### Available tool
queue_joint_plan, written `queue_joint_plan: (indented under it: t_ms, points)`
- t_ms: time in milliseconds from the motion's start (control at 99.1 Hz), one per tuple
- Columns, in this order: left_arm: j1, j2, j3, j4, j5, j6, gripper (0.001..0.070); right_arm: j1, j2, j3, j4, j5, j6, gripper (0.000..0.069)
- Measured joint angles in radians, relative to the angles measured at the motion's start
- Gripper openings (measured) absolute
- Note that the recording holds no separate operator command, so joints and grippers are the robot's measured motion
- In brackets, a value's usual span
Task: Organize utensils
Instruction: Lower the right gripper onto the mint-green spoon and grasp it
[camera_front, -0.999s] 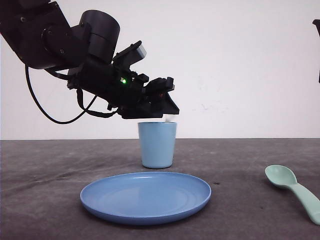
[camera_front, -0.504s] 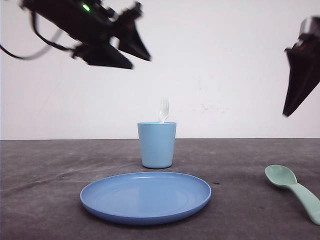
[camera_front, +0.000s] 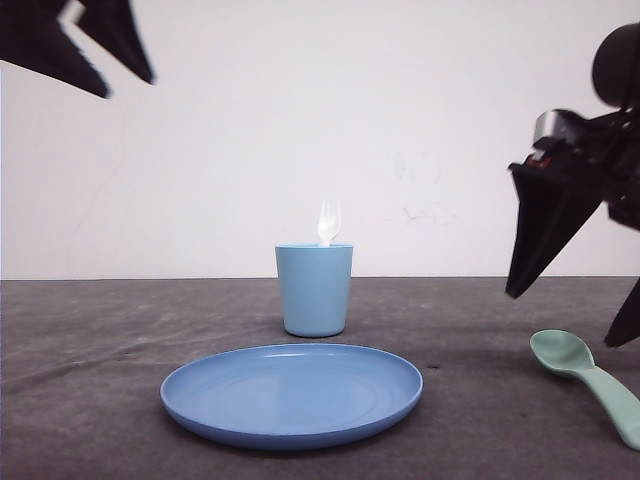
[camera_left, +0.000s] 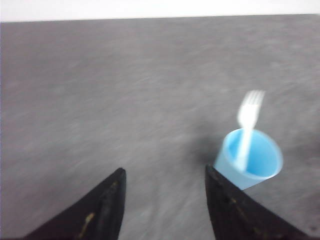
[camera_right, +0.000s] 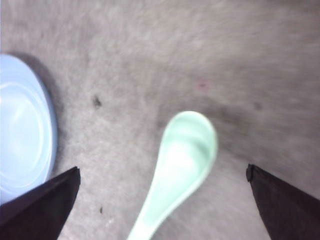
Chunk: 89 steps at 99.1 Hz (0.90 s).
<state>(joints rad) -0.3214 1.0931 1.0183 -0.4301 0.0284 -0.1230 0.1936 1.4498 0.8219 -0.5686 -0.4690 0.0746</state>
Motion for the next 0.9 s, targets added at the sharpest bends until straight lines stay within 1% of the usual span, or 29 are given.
queue_joint_plan:
  t_ms: [91, 182, 373, 434, 494, 545, 676, 807, 898]
  points:
    - [0.016, -0.047, 0.0, -0.074, -0.033, 0.0, 0.0299, 0.016, 0.021, 0.0, 0.015, 0.0, 0.0, 0.0622]
    - [0.027, -0.089, 0.0, -0.137, -0.05, 0.0, 0.0299, 0.026, 0.036, 0.0, 0.027, 0.0, 0.0, 0.0609]
    - [0.036, -0.161, 0.0, -0.221, -0.053, 0.0, 0.0299, 0.035, 0.042, 0.0, 0.05, 0.0, 0.0, 0.0597]
    - [0.036, -0.179, 0.0, -0.236, -0.053, 0.0, 0.0299, 0.035, 0.042, 0.0, 0.053, 0.001, 0.0, 0.055]
    - [0.036, -0.193, 0.0, -0.245, -0.053, 0.0, 0.0299, 0.035, 0.042, 0.0, 0.053, 0.012, 0.0, 0.0473]
    - [0.036, -0.204, 0.0, -0.256, -0.053, 0.0, 0.0299, 0.035, 0.042, 0.0, 0.053, 0.027, 0.0, 0.0427]
    - [0.036, -0.219, 0.0, -0.266, -0.053, 0.0, 0.0299, 0.035, 0.042, 0.0, 0.054, 0.031, 0.0, 0.0372]
    - [0.036, -0.226, 0.0, -0.266, -0.053, 0.0, 0.0299, 0.035, 0.042, 0.0, 0.054, 0.043, 0.0, 0.0286]
    - [0.036, -0.226, 0.0, -0.266, -0.053, 0.0, 0.0299, 0.035, 0.046, 0.0, 0.053, 0.063, 0.0, 0.0246]
